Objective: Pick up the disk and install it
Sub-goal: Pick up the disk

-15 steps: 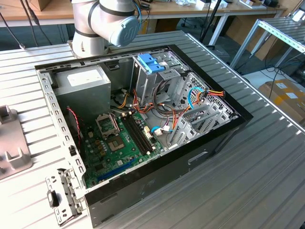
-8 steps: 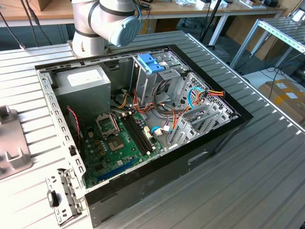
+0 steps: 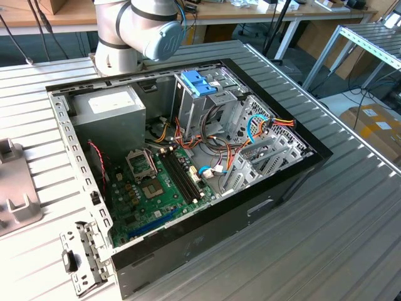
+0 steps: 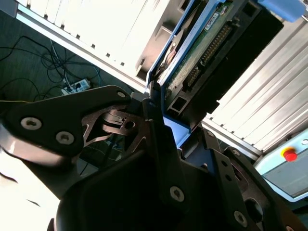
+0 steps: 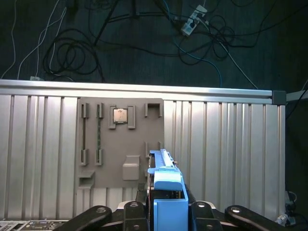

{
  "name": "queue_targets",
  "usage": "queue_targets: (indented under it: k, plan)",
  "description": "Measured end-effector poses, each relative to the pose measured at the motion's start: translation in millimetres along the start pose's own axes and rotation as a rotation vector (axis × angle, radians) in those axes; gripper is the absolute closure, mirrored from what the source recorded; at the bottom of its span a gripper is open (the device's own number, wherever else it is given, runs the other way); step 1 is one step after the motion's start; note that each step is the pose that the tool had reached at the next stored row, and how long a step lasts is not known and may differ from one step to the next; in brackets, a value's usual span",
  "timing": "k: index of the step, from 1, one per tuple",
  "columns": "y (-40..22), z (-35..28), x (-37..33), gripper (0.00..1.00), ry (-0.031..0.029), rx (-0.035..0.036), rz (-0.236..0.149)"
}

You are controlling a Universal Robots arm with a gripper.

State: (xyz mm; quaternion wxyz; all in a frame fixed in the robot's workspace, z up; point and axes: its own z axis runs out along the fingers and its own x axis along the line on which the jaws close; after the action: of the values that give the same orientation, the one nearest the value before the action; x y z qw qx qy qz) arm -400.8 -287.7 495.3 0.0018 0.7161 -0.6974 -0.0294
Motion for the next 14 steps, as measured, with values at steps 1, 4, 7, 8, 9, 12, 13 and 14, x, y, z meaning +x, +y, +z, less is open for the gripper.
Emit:
queue_targets:
  k: [1,4,7,8,9,12,13,14]
  plan:
    - [-0.3,0.0,0.0,0.63,0.0000,0.0000,0.000]
    - [-1.8,-0.1,0.1,0.63,0.0001,-0.0001,0.000]
    - [-3.4,-0.2,0.1,0.63,0.0000,-0.0001,0.000]
    - [-3.9,-0.2,0.1,0.63,0.0000,-0.0001,0.000]
    - [-4.5,-0.2,0.1,0.63,0.0000,0.0000,0.000]
    - [-5.7,-0.3,0.1,0.63,0.0000,-0.0001,0.000]
    - [-6.7,-0.3,0.2,0.63,0.0000,-0.0001,0.000]
    - [-7.4,-0.3,0.2,0.63,0.0000,0.0000,0.000]
